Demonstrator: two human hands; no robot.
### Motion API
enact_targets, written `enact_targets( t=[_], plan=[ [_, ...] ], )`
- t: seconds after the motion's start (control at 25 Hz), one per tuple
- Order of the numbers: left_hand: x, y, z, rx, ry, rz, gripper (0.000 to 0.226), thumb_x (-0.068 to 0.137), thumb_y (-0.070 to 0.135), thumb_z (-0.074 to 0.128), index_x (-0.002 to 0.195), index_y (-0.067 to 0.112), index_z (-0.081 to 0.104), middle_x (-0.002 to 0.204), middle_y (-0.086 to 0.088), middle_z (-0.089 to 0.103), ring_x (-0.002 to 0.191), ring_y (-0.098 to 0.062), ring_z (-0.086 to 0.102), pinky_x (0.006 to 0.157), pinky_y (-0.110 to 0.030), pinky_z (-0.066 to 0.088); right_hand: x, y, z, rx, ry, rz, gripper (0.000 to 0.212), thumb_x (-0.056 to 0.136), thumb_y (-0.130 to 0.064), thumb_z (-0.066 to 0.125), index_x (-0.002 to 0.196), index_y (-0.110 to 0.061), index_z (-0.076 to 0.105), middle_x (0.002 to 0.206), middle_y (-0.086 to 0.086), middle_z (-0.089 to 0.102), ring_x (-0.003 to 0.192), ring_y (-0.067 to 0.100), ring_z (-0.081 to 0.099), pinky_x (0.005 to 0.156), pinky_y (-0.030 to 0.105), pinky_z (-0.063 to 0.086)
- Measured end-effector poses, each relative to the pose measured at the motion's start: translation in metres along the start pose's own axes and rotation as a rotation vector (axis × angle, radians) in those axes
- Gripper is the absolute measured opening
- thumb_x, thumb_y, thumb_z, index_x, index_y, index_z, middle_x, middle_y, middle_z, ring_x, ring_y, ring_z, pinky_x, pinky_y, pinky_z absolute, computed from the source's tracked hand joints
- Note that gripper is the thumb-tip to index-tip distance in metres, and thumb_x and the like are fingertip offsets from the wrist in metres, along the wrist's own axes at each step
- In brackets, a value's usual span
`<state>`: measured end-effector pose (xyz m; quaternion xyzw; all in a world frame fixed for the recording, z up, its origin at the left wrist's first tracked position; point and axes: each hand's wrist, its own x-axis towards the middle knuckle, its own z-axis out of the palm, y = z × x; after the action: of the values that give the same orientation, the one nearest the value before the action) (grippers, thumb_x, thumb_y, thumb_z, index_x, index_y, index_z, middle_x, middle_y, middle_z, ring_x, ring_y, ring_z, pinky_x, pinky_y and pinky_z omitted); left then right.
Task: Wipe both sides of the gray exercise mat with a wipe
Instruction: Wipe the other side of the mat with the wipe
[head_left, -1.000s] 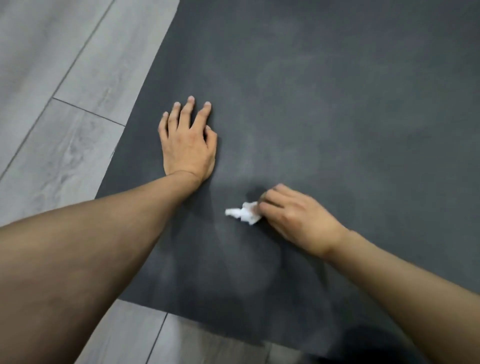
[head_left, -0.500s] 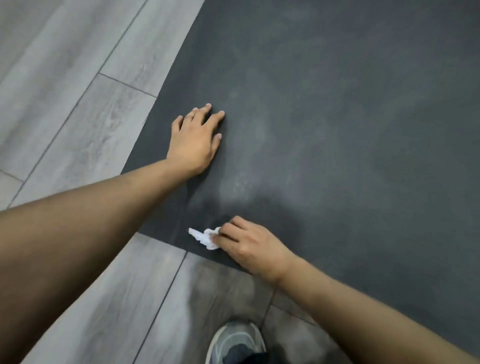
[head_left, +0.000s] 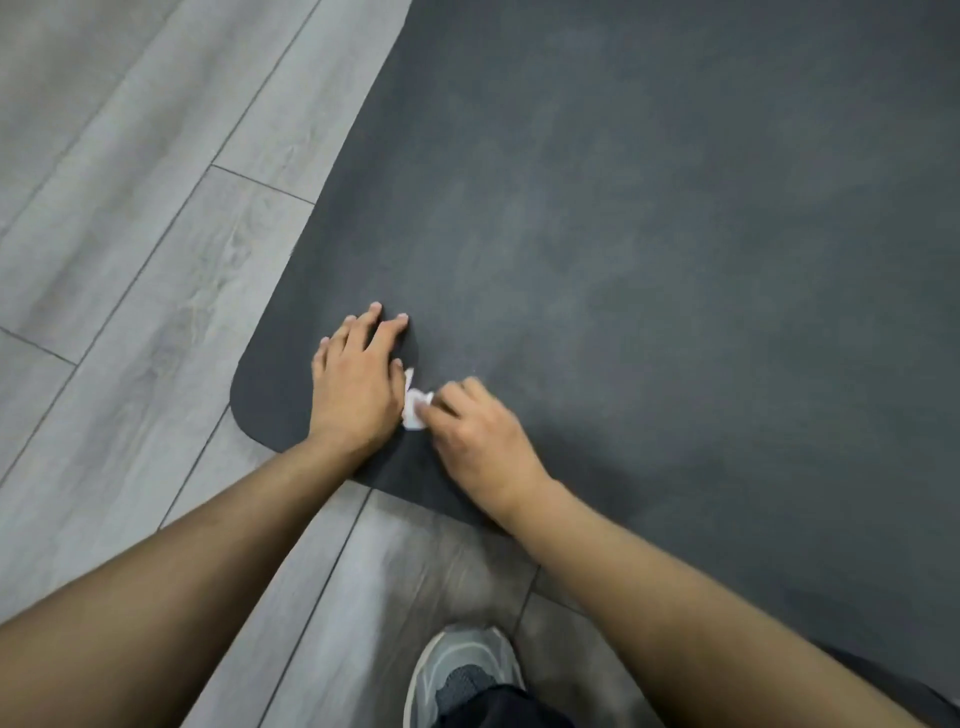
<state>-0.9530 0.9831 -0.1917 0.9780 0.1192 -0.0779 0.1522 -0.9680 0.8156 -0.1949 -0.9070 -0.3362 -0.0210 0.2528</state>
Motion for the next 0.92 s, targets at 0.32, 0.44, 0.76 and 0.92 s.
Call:
enact_targets(
  t=[0.32,0.44,0.76,0.92],
  plan=[
    [-0.005,0.030,0.013,0.101,0.048,0.096,0.048,0.099,0.025,0.054,0.146,0.017,0.048,0.159,-0.007,0.038,0.146,-0.033,0.035,0.118,-0.057,0.026,-0.002,0.181,-0.095,-0.244,0.257,0.475,0.015,0.088,-0.009,0.056,0.093,-0.005,0.070,0.088,0.017,0.057,0.082,0.038,0.053,0.070,0.047,0.048],
    [-0.003,0.042,0.022,0.108,0.091,0.168,0.048,0.097,0.019,0.054,0.145,0.017,0.049,0.158,-0.009,0.042,0.145,-0.034,0.038,0.118,-0.056,0.027,-0.004,0.155,-0.083,-0.203,0.347,0.586,0.013,0.086,-0.006,0.060,0.093,-0.006,0.071,0.085,0.016,0.057,0.077,0.036,0.051,0.066,0.046,0.048],
    [0.042,0.085,0.034,0.078,0.104,0.418,0.049,0.086,0.016,0.039,0.131,0.012,0.059,0.146,-0.010,0.053,0.132,-0.038,0.049,0.110,-0.051,0.038,-0.006,0.151,-0.063,-0.204,0.067,-0.095,0.015,0.094,-0.009,0.056,0.100,-0.008,0.069,0.087,0.011,0.059,0.077,0.030,0.052,0.072,0.042,0.049],
    [0.059,0.101,0.029,0.074,0.174,0.442,0.032,0.086,0.019,0.044,0.112,0.013,0.062,0.128,-0.008,0.058,0.114,-0.036,0.053,0.098,-0.047,0.039,0.052,0.223,-0.086,-0.230,0.397,0.590,0.010,0.084,-0.006,0.061,0.085,-0.006,0.070,0.085,0.015,0.058,0.079,0.035,0.053,0.067,0.045,0.049]
  ],
)
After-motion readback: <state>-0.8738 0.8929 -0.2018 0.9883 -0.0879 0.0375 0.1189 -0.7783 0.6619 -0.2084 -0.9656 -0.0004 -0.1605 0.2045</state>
